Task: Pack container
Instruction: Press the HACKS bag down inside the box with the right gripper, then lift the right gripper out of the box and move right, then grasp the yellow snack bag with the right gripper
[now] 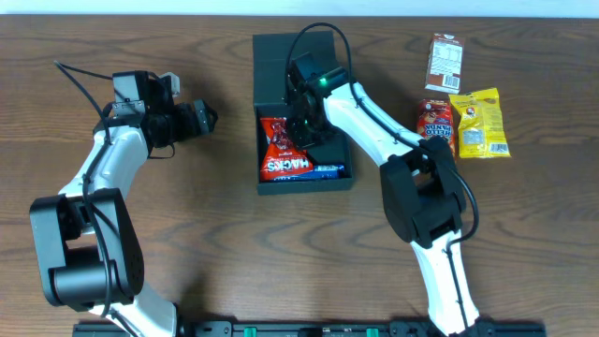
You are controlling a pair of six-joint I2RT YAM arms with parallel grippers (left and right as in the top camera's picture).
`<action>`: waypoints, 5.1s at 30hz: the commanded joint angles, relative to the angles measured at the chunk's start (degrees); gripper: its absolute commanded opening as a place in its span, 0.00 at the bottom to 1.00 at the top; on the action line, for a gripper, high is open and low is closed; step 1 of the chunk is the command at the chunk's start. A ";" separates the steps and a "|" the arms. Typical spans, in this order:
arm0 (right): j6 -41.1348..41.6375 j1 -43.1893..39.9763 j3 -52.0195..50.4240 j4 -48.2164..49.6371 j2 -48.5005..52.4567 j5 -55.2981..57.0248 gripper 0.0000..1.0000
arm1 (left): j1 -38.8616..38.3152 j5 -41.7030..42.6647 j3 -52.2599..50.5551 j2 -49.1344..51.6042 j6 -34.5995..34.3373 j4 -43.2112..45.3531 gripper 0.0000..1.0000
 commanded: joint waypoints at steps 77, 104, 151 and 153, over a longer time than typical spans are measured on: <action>-0.55 2.51 0.83 2.34 3.69 -3.19 0.01 | -15.10 3.34 0.44 5.05 3.10 -0.31 0.06; -3.08 6.08 1.27 5.57 3.69 -11.78 0.02 | -16.81 3.32 0.44 5.05 2.47 -0.31 0.06; -13.99 -45.09 -2.27 -1.62 -6.58 17.88 0.87 | -10.01 -1.62 0.46 5.03 -3.58 0.92 0.74; -13.99 -45.09 -3.93 -0.11 -6.58 17.90 0.87 | -9.64 -1.60 0.46 5.03 -3.58 0.85 0.74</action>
